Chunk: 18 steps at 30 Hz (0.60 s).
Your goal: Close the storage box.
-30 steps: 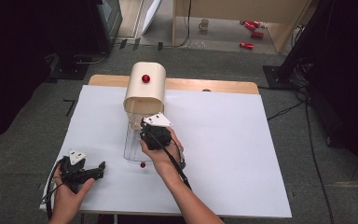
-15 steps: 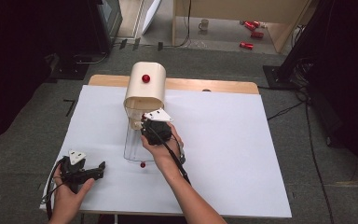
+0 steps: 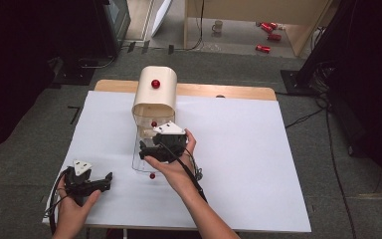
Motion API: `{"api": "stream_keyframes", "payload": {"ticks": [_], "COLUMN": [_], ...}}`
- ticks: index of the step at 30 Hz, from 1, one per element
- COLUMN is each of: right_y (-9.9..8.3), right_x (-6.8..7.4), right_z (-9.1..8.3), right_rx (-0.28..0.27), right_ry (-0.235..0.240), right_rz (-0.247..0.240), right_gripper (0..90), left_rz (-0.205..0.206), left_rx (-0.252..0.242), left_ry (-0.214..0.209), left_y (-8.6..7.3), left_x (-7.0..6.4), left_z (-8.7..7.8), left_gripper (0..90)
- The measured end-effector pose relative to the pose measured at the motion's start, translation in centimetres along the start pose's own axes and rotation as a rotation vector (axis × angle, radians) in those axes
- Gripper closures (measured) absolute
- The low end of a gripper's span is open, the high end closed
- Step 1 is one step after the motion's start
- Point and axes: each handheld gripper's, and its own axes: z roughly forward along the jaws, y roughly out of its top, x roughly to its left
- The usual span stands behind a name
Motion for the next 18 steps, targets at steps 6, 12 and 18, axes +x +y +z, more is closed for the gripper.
{"api": "stream_keyframes", "payload": {"ticks": [6, 12, 18], "right_y": [-1.6, -3.4, -4.9], "right_x": [0.5, 0.9, 1.4], "right_z": [-1.0, -1.9, -2.4], "right_rx": [0.012, 0.024, 0.04], "right_ry": [-0.02, -0.006, 0.005], "right_rz": [-0.009, -0.014, -0.006], "right_gripper": [0.0, 0.0, 0.0], "left_rz": [0.0, -0.003, -0.003], "left_rx": [0.001, -0.001, 0.0], "left_ry": [0.0, 0.0, -0.001], "left_y": [0.0, 0.0, 0.0], "left_x": [0.0, 0.0, 0.0], "left_z": [0.0, 0.0, 0.0], "left_gripper": [5.4, 5.4, 5.4]}}
